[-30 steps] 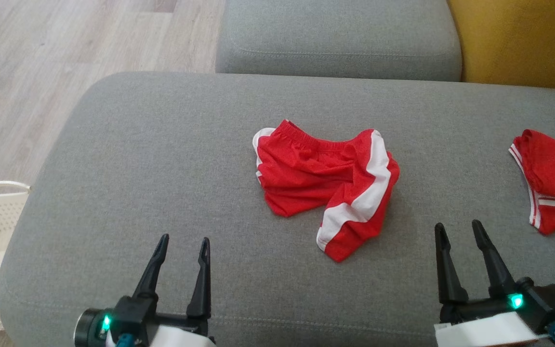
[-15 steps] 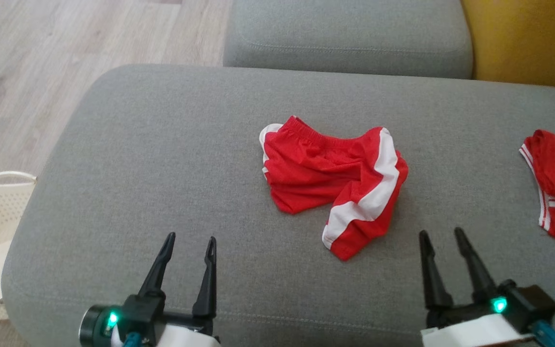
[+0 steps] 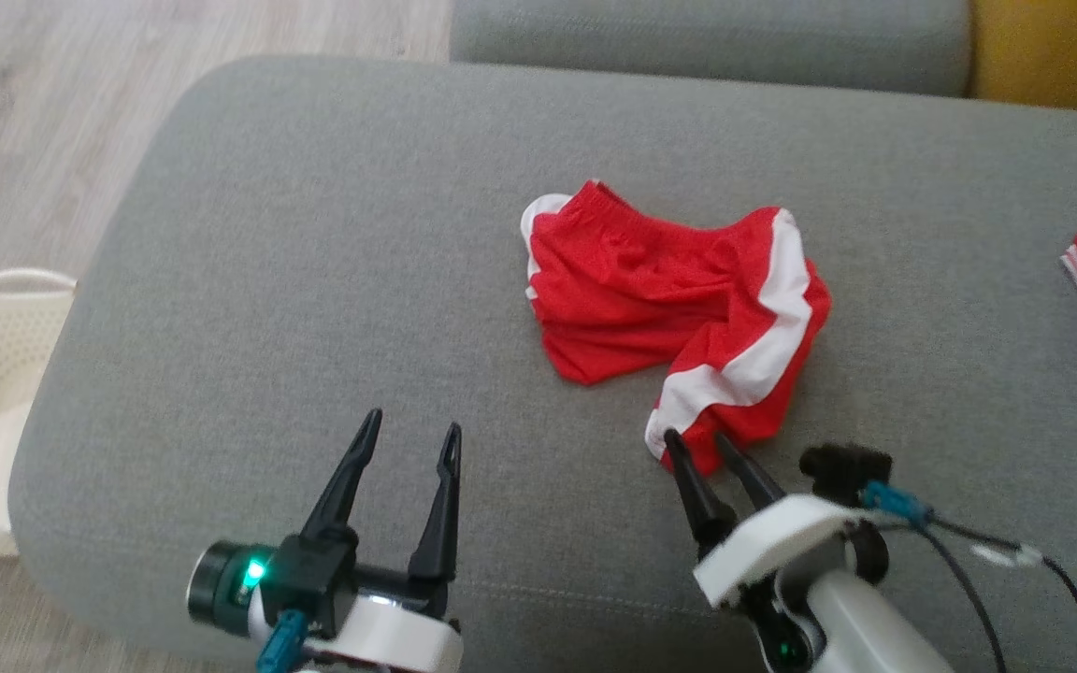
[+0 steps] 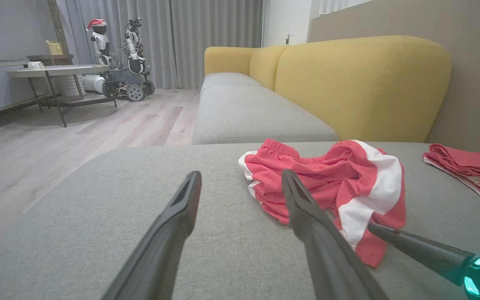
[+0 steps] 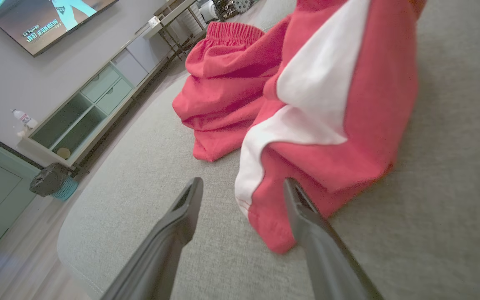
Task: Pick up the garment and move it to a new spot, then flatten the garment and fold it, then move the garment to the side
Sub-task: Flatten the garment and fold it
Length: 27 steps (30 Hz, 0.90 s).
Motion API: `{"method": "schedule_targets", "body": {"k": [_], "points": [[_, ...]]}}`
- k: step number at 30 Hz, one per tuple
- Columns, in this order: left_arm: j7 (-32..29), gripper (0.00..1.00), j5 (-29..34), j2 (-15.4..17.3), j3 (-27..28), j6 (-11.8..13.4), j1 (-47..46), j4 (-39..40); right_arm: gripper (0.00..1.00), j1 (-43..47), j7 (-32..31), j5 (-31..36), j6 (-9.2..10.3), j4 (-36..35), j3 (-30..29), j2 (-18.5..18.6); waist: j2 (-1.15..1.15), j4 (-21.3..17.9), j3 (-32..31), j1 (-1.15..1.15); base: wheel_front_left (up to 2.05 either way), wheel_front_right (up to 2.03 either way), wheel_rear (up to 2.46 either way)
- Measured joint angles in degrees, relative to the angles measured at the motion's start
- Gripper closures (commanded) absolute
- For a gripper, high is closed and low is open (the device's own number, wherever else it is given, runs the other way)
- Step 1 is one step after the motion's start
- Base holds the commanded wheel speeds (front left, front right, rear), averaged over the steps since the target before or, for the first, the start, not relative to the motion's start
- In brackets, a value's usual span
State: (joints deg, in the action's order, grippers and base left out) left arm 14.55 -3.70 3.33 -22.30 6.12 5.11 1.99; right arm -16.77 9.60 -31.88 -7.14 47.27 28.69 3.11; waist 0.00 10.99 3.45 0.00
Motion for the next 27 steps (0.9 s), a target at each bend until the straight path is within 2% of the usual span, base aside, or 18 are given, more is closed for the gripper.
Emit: {"method": "schedule_targets", "body": {"k": [7,8,9,10,14,20,23,27], "points": [[0.00,0.00,-1.10,-0.01,-1.25,1.40,-3.48,0.01,0.00,-8.06,-4.37,-3.28,0.00,9.91,6.30,0.13,0.00,1.33,4.13,0.00,0.00,0.00,0.00],[0.00,0.00,-1.24,-0.01,-1.34,1.53,-3.78,0.01,0.16,-9.09,-5.09,-3.27,0.00,10.45,7.48,0.30,0.00,1.42,4.63,0.00,0.00,0.00,0.00],[0.00,0.00,-1.44,-0.01,-1.52,1.56,-4.10,0.01,0.71,-10.20,-5.47,-3.22,0.00,11.00,8.45,0.44,0.00,1.45,5.11,0.00,0.00,0.00,0.00],[0.00,0.00,-1.52,-0.03,-1.69,1.79,-4.41,0.04,1.00,-11.34,-5.44,-2.93,0.00,11.51,9.18,0.48,0.00,1.39,5.54,0.00,0.00,0.00,0.00],[0.00,0.00,-1.52,-0.04,-1.65,2.23,-4.97,0.13,1.00,-13.97,-3.25,-0.08,0.00,14.07,10.72,0.47,0.00,0.55,6.43,0.00,0.00,0.00,0.00],[0.01,0.00,-1.51,-0.08,-0.52,2.47,-6.03,0.60,1.00,-15.04,1.52,5.91,-0.44,16.85,11.38,1.01,0.00,-2.95,7.64,0.00,0.00,0.00,0.00],[0.01,0.00,-1.31,-0.11,0.46,2.35,-6.66,0.91,1.00,-15.06,3.27,8.24,-0.94,16.58,10.43,3.85,0.00,-5.29,8.20,0.00,0.00,0.00,0.00],[0.11,0.00,-0.24,-0.14,0.99,1.40,-7.96,1.19,1.00,-15.88,4.78,13.22,-0.99,16.60,5.56,11.00,0.00,-8.38,8.96,0.00,0.00,0.00,0.00]]}}
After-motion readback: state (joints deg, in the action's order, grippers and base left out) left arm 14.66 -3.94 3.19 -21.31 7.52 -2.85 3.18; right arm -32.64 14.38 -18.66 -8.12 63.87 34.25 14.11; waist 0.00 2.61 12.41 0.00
